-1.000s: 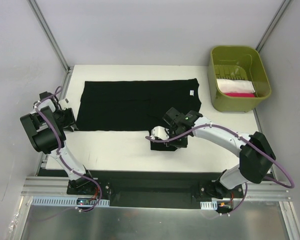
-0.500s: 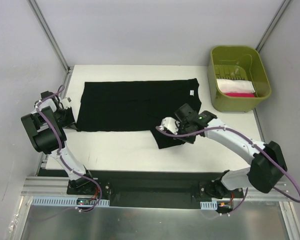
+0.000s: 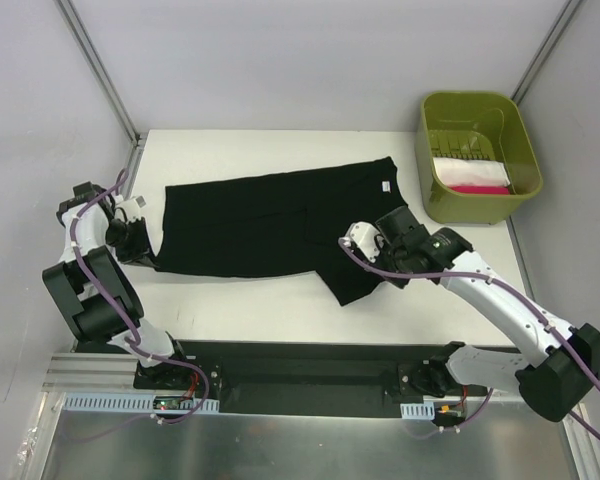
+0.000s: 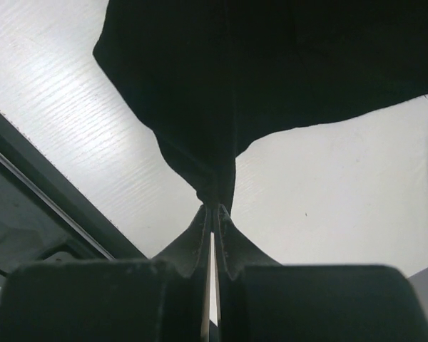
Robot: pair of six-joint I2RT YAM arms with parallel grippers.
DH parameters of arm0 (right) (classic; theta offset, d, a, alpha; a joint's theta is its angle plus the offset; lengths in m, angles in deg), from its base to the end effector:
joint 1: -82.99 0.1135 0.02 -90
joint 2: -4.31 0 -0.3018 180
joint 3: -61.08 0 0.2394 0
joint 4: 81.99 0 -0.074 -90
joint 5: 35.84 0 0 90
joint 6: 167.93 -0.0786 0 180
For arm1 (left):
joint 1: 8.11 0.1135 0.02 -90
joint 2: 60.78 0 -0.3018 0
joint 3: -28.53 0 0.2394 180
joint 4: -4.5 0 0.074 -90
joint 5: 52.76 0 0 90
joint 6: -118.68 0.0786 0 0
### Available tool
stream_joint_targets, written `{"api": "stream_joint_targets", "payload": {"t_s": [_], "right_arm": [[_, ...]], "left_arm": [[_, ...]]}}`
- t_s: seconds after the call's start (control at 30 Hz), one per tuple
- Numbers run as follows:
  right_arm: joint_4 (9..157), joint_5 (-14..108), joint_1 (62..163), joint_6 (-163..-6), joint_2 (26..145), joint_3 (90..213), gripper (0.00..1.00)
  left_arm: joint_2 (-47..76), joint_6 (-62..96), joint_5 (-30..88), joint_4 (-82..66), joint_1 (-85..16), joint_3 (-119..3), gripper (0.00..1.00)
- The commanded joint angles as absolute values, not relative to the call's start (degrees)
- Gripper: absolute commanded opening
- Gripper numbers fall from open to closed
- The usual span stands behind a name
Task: Roll the t-shirts
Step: Fold the T-shirt at the center of the board.
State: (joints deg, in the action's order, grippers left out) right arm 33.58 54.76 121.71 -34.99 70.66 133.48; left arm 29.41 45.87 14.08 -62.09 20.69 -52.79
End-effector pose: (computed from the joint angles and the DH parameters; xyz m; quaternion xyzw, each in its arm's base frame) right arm 0.1698 0.1351 0.2852 -0.6280 0.7290 -0.0151 0.2721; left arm 0.2728 0.1147 0.2368 -0.0730 0.9694 -0.1349 0.1919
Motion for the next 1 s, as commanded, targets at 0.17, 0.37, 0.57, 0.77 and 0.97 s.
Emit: {"api": "stream_joint_targets", "payload": {"t_s": [0.17,0.37,0.57,0.77,0.97], "right_arm": [[38.5,59.3,115.6,-38.5,77.3,145.0,0.01],[40.7,60.0,111.4,-37.9,86.8,156.3,0.01],[43.5,62.0,109.5,-37.7,93.1,162.7,0.01],[45.7,64.4,108.1,-36.8,98.2,168.9,0.01],[47.5,66.3,107.4,-35.5,102.6,174.2,0.01]], "left_arm": [[32.2,45.8,8.9,-67.8,20.0,-55.9,0.00],[36.2,44.0,6.7,-67.3,19.8,-61.0,0.00],[40.6,41.5,6.1,-67.3,19.8,-68.0,0.00],[46.2,40.7,3.7,-67.3,19.2,-75.4,0.00],[51.4,40.4,1.4,-67.7,18.7,-81.0,0.00]]}}
